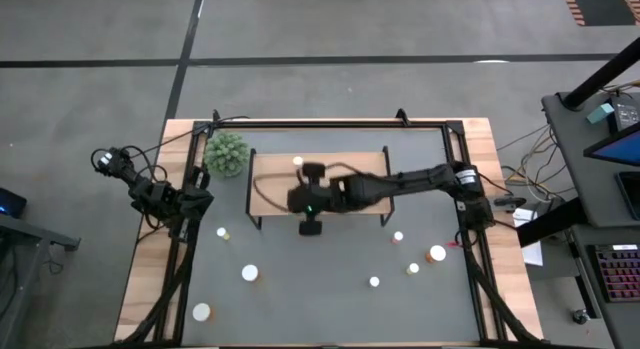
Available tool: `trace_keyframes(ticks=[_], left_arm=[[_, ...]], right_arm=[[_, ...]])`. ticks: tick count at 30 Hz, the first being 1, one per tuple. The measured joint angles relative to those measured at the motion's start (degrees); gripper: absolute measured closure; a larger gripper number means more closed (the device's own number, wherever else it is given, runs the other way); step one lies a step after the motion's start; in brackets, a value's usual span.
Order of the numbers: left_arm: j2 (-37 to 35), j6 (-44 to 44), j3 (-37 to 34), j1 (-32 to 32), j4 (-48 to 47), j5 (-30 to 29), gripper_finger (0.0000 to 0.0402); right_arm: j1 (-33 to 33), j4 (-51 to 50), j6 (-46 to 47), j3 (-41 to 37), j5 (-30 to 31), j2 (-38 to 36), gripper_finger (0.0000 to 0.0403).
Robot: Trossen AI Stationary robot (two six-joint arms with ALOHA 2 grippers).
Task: Pick and place medicine bottles onto shelf by color
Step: Put the top left orange pill bottle on the shelf
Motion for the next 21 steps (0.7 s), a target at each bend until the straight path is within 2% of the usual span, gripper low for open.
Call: trace_keyframes(ticks=[6,12,16,21], left_arm=[[0.4,-2.6,1.1,0.0,0.3,6.5,0.0402],[2.4,-4.4,1.2,0.0,0.0,7.9,0.0402],[4.9,-6.5,1.7,0.0,3.0,7.9,0.0402],[10.1,-7.1,4.4,0.0,9.2,8.0,0.0402]], right_arm=[[7.9,15.0,0.9,-17.0,-0.1,-9.3,0.0394],[12.9,40.1,-2.8,-38.9,-3.0,-19.2,0.0394],[11.5,59.8,-5.9,-52.2,-11.3,-23.9,0.0394],[5.9,71.7,-9.7,-63.4,-13.9,-29.3,0.0394]])
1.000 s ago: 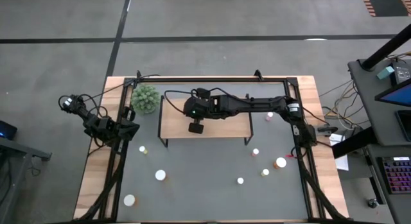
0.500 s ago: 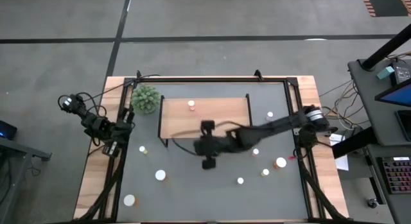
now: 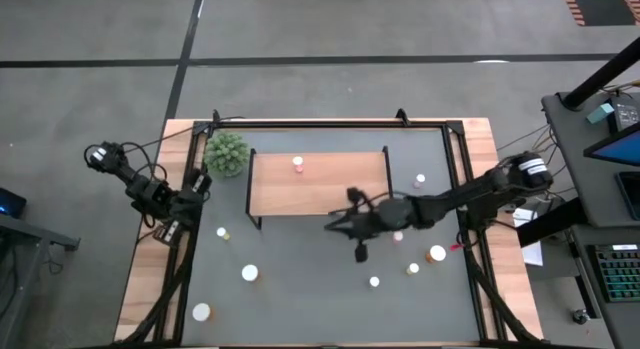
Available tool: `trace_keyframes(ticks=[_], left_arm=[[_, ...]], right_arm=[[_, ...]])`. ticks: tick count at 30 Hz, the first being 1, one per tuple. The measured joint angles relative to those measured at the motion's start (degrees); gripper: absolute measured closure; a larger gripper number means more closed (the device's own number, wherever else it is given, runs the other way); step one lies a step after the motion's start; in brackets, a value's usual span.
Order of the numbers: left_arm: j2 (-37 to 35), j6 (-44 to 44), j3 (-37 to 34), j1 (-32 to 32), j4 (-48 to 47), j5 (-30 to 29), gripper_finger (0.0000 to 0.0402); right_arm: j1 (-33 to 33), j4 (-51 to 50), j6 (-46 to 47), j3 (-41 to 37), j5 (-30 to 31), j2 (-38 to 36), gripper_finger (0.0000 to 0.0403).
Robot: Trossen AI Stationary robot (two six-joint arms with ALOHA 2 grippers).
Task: Pick and place medicine bottles onto shelf by color
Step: Put the top left orange pill bottle on the shelf
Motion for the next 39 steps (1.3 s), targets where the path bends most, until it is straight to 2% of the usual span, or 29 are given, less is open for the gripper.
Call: trace_keyframes(ticks=[4,9,14,18,22,24,28,32,35,39], left_arm=[[6.0,-0.6,4.8,0.0,2.2,0.0,0.0402],[15.1,-5.5,13.4,0.0,2.2,-2.1,0.0402],[27.5,-18.4,24.1,-0.1,-0.1,-3.8,0.0402],[36.4,-33.8,33.2,-0.9,-7.2,-11.2,0.0402],[40.7,-50.7,44.4,-3.6,-27.7,-21.0,0.0402],[41.8,-61.3,50.7,-5.3,-45.9,-23.8,0.0402],[47.1,-85.8,62.2,-8.7,-83.2,-22.7,0.0402],[53.2,-106.1,68.4,-11.2,-106.4,-18.0,0.0402],[58.1,-115.2,68.3,-11.3,-112.6,-10.1,0.0402],[65.2,-123.3,67.3,-10.4,-117.9,6.5,0.0402]], right_arm=[[-2.0,9.7,-3.5,-7.1,-3.9,-6.7,0.0394],[-2.0,15.3,-6.2,-12.6,-4.2,-14.6,0.0394],[-1.9,15.2,-5.7,-14.6,-4.2,-18.5,0.0394],[-1.7,14.8,-7.7,-15.4,-4.2,-19.7,0.0394],[-1.7,15.1,-7.2,-15.7,-4.2,-20.8,0.0394],[-1.7,15.1,-7.0,-15.7,-4.2,-20.9,0.0394],[-1.7,15.1,-7.1,-15.7,-4.2,-20.8,0.0394],[-1.7,15.1,-7.2,-15.7,-4.2,-20.8,0.0394],[-1.7,15.1,-7.2,-15.7,-4.2,-20.8,0.0394],[-1.7,14.9,-6.7,-15.7,-4.2,-20.8,0.0394]])
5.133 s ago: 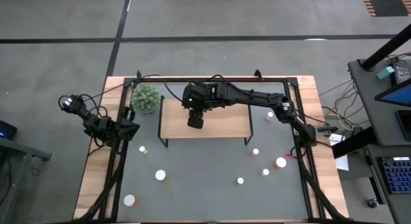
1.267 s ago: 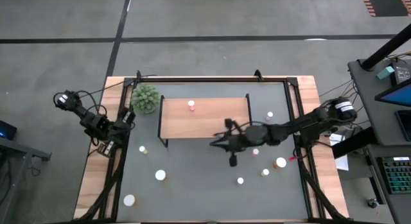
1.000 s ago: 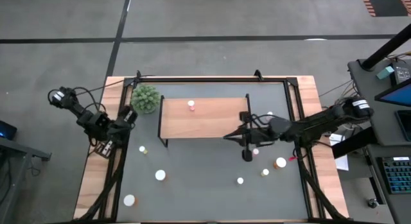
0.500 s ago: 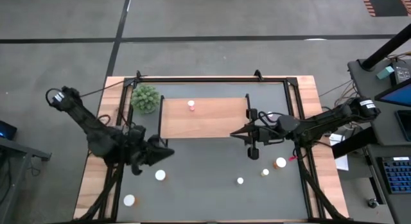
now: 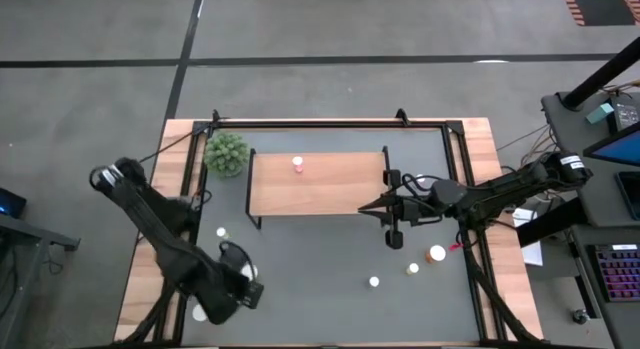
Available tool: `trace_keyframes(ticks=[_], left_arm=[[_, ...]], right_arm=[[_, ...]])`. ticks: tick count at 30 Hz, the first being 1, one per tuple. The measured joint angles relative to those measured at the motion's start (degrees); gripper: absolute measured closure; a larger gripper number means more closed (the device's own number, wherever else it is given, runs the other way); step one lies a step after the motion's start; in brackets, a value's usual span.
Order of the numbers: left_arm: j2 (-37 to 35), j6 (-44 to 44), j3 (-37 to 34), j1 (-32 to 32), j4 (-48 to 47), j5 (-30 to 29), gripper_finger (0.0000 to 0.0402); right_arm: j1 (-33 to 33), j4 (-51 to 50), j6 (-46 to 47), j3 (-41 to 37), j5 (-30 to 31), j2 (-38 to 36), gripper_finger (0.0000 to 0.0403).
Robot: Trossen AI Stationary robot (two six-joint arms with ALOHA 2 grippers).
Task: Pick and place medicine bottles onto shelf by color
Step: Put the top left orange pill bottle on the shelf
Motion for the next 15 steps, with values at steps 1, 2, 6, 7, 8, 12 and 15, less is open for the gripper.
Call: trace_keyframes(ticks=[1,2,6,7,8,12,15], left_arm=[[1.9,-1.3,-0.1,0.1,-1.6,3.4,0.0402],[3.8,-2.0,-0.1,0.3,-2.4,6.0,0.0402],[7.4,-2.6,0.1,0.8,-3.7,8.3,0.0402],[7.6,-2.6,0.1,0.9,-4.0,8.3,0.0402],[7.7,-2.5,-0.1,1.1,-4.4,8.2,0.0402],[6.9,-1.2,-0.3,1.1,-4.2,5.0,0.0402],[6.3,1.1,-0.4,1.1,-3.4,2.6,0.0396]], right_arm=[[0.0,-0.2,0.4,0.0,0.0,0.0,0.0394],[0.0,-0.3,0.7,0.0,0.0,0.0,0.0394],[0.0,-1.2,1.4,0.0,0.0,0.0,0.0394],[0.1,-1.2,1.7,0.0,0.0,0.0,0.0394],[0.1,-1.2,1.9,0.0,0.0,0.0,0.0394],[0.1,-1.2,3.4,0.0,0.0,0.0,0.0394],[0.1,-1.1,3.9,0.0,0.0,0.0,0.0394]])
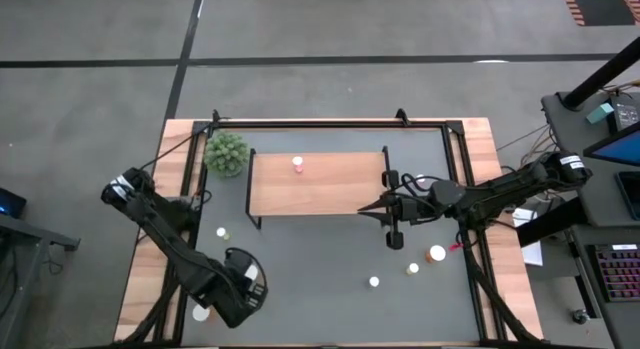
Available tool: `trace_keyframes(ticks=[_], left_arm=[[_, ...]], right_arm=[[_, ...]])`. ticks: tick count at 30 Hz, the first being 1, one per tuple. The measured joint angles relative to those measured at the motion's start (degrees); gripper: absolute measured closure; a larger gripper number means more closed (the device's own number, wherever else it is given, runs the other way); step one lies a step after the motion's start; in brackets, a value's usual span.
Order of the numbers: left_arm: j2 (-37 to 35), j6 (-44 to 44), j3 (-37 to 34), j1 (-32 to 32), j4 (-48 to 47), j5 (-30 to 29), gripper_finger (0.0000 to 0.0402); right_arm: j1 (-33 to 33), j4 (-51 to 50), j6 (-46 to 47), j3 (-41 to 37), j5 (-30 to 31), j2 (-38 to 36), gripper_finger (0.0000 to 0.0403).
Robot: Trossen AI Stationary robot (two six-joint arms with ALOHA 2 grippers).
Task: Pick and place medicine bottles onto shelf by color
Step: Put the top left orange pill bottle on the shelf
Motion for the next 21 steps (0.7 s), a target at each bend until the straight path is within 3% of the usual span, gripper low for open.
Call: trace_keyframes(ticks=[5,15,21], left_arm=[[-0.4,0.3,-0.8,0.1,0.1,-0.6,0.0341],[-0.3,-5.1,-5.3,1.0,0.2,-1.6,0.0154],[0.1,-4.2,-6.3,1.2,0.2,-2.4,0.0110]], right_arm=[[0.0,-0.1,0.7,0.0,0.0,0.0,0.0394],[0.6,-0.4,-0.5,0.0,0.0,0.0,0.0394],[0.6,-0.4,-0.6,0.0,0.0,0.0,0.0394]])
